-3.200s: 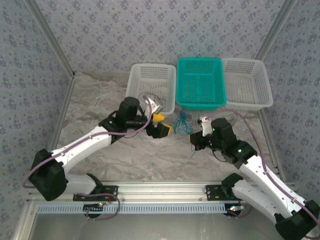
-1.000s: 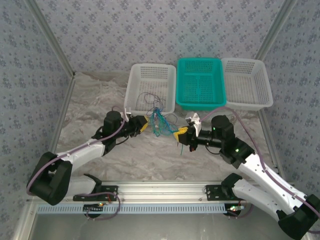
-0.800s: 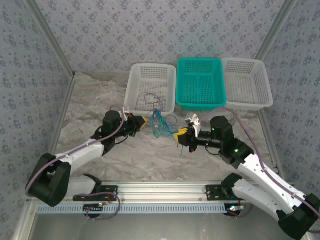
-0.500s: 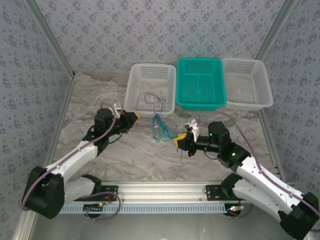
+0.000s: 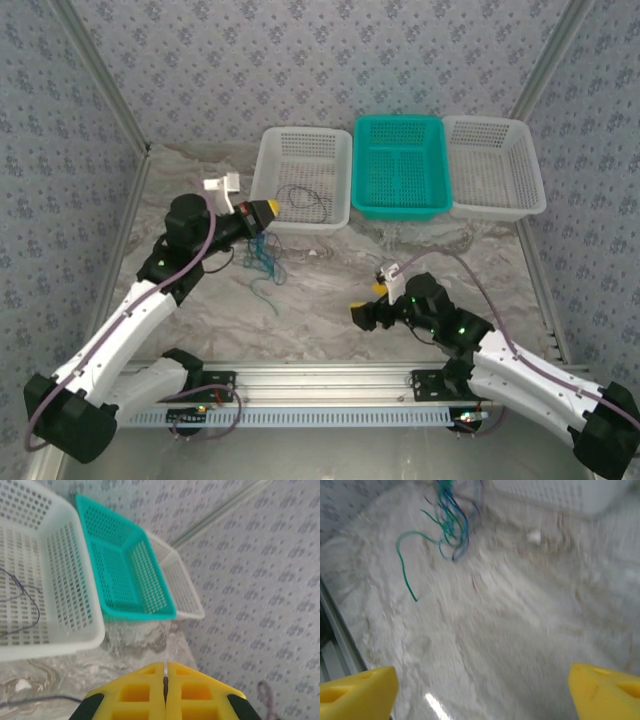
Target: Untangle the cables
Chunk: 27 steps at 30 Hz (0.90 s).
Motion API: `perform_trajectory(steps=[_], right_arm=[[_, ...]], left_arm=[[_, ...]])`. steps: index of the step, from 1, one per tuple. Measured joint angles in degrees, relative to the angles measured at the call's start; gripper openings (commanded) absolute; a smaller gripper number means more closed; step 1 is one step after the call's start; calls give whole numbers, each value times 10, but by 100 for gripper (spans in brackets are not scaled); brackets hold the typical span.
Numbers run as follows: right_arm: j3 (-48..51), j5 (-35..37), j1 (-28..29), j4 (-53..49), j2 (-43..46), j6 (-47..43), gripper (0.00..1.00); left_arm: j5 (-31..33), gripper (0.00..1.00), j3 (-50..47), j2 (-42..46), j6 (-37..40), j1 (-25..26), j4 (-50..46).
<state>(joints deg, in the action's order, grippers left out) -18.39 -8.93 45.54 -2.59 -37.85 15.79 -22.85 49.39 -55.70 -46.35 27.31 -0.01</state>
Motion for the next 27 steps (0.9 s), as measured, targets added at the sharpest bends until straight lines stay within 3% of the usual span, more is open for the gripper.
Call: perform_trajectory(steps=[4, 11, 16, 19, 22, 23, 26, 27], right_arm=[[-55, 6, 0, 79, -64, -33, 90], [-186, 0, 6, 262, -303, -85, 85], [-235, -26, 9, 391, -433, -118, 76], [-271, -43, 11, 427, -486, -127, 56], [-287, -50, 14, 456, -504, -134, 8], [-289, -50, 15, 460, -505, -133, 0], [-297, -50, 15, 456, -503, -131, 0], [-299, -50, 16, 449, -500, -128, 0]], left_arm=[[2, 0, -1, -4, 17, 25, -17], [8, 0, 6, -2, 30, 43, -26], [11, 0, 24, 1, 39, 55, -34], [13, 0, 35, 3, 46, 55, -41], [17, 0, 43, 6, 53, 55, -47], [20, 0, 45, 7, 56, 56, -50], [31, 1, 49, 11, 69, 57, -60], [36, 13, 49, 13, 74, 57, -62]])
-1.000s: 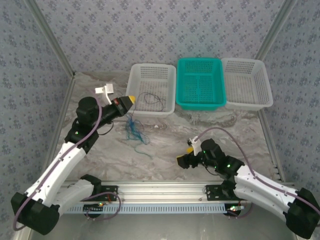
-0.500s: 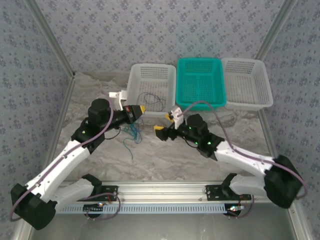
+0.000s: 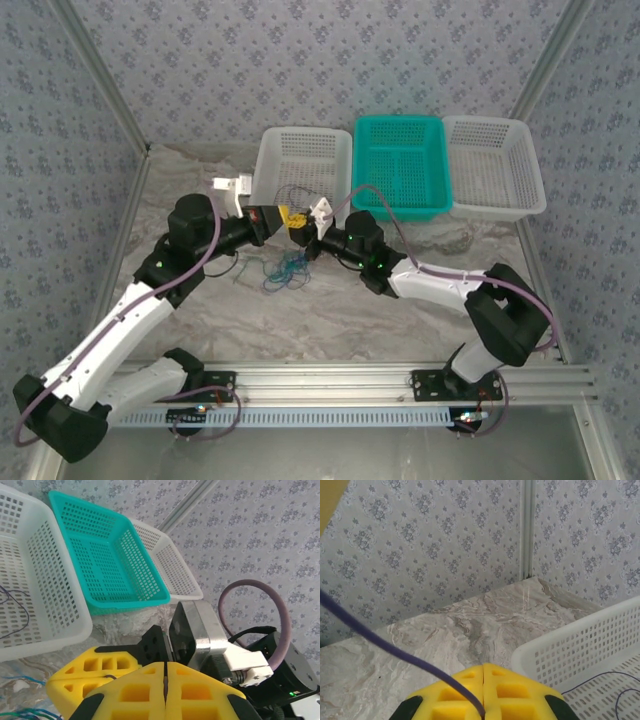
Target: Untangle the cables
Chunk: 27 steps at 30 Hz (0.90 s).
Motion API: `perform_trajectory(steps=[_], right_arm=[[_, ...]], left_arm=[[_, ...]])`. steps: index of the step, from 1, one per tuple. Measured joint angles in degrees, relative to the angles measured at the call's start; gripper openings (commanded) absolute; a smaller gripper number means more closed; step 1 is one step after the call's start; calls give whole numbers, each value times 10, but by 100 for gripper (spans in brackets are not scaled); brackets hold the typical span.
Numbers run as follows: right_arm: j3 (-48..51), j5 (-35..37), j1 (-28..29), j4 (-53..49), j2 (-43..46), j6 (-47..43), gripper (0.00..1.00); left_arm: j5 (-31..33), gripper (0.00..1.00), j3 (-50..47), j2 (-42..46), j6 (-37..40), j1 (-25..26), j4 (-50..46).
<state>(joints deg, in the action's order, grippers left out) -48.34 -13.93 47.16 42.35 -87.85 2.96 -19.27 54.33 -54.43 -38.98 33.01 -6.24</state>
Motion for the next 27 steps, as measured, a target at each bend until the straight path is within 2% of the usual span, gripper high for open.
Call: perform_trajectory(steps=[2, 3, 5, 9, 13, 16, 21, 27], right_arm=[[-2, 2, 2, -18, 11, 9, 0], [-5, 4, 3, -34, 21, 19, 0], [-15, 7, 4, -64, 40, 37, 0], [-42, 8, -4, -113, 78, 76, 0], [-65, -10, -9, -138, 96, 103, 0], [-81, -28, -6, -162, 96, 118, 0], [-109, -52, 7, -204, 96, 130, 0], [-130, -61, 26, -230, 96, 139, 0]], left_arm=[[14, 44, 0, 5, 12, 0, -9], [24, 56, -1, 10, 21, 0, -16], [49, 70, -18, 30, 38, 0, -20], [86, 77, -128, 125, 85, 0, -4], [92, 82, -281, 223, 131, 0, 35], [86, 85, -359, 256, 157, 0, 61], [36, 88, -380, 239, 201, 0, 126], [-30, 89, -313, 114, 233, 9, 230]])
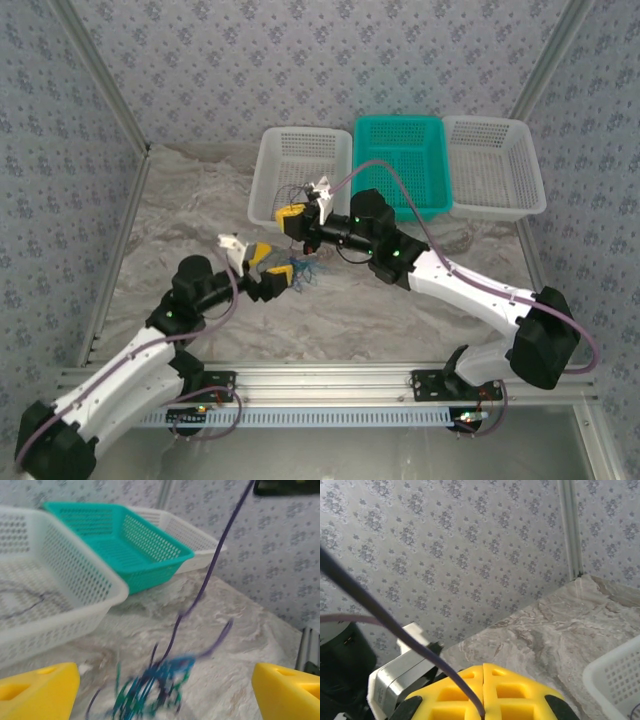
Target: Untangle the cables
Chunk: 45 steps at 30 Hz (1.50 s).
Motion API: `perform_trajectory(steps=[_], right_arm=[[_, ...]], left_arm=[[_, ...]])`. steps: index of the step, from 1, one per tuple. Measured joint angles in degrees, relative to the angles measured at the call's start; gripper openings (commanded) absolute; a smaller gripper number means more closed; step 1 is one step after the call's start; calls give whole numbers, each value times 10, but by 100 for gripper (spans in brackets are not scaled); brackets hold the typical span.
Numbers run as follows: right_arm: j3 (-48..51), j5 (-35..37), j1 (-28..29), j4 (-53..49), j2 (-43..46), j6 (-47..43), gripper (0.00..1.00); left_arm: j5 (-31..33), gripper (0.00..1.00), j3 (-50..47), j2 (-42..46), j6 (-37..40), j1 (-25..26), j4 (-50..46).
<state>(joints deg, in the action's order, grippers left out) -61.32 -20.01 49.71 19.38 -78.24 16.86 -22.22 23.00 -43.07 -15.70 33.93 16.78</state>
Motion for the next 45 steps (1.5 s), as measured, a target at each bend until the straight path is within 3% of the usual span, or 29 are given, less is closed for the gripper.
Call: perform_trajectory(steps=[3, 7, 10, 12, 17, 22, 26, 36, 45], right_arm=[[-5, 0, 3, -9, 0, 14, 0], [-19, 1, 3, -14, 0, 34, 0], [-27, 7, 1, -14, 3, 53, 0], [-28, 14, -5, -17, 12, 72, 0], [-22, 44, -50, -65, 34, 128, 0], [-9, 85, -112, -112, 84, 160, 0], [-12, 117, -198, -110, 157, 184, 0], [-24, 113, -292, -142, 198, 212, 0], [-91, 128, -489, -188, 226, 266, 0]], left_arm=[[2, 79, 29, -77, 9, 24, 45], [31, 36, 19, -151, 4, 43, 105], [92, 12, -2, -186, -12, 44, 120], [140, 6, -19, -193, -24, 44, 115], [233, 7, -27, -164, -48, 48, 107], [309, 28, -31, -119, -81, 49, 63], [365, 35, -59, -125, -108, 37, -24], [404, 45, -69, -127, -137, 27, -77], [439, 52, -79, -116, -179, -10, -127]])
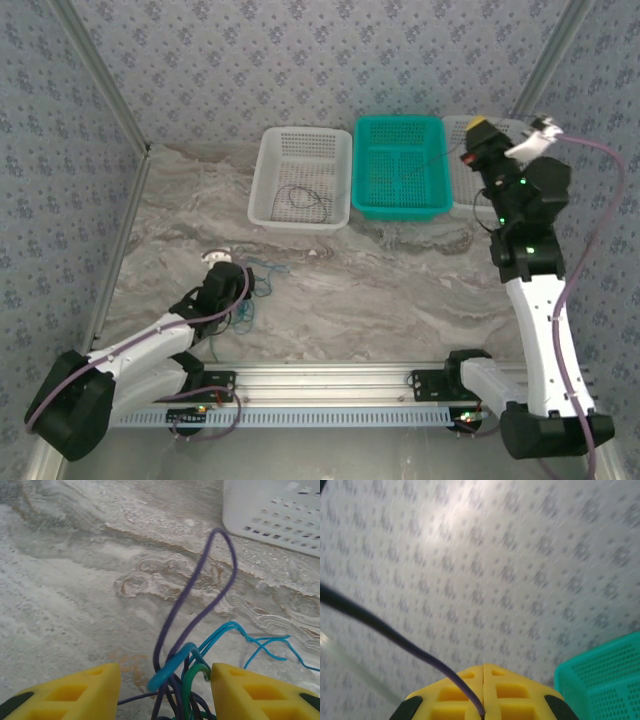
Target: Untangle the cables
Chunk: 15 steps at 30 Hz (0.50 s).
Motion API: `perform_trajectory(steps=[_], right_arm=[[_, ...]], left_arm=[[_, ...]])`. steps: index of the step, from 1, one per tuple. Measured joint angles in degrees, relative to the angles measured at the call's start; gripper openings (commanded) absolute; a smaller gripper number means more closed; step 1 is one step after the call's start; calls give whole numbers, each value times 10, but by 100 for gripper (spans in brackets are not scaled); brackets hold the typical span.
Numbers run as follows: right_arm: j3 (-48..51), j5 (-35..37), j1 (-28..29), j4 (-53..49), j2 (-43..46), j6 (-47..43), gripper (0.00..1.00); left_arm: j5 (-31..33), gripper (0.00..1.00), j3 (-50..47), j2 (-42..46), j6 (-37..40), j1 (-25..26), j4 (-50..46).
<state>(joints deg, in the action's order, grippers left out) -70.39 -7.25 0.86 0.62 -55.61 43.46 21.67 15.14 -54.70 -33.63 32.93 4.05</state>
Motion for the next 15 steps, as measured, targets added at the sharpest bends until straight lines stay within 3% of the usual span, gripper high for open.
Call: perform_trajectory(steps=[3, 10, 15], right_arm=[[0, -30, -15, 17, -9, 35, 0], [-32, -87, 22, 25, -89, 39, 0], [-115, -87, 43, 6, -120, 20, 0]], left_arm=[[0, 59, -7, 11, -1, -3, 0], [-60, 96, -7, 57, 32, -4, 9], [-106, 100, -7, 109, 58, -4, 17]])
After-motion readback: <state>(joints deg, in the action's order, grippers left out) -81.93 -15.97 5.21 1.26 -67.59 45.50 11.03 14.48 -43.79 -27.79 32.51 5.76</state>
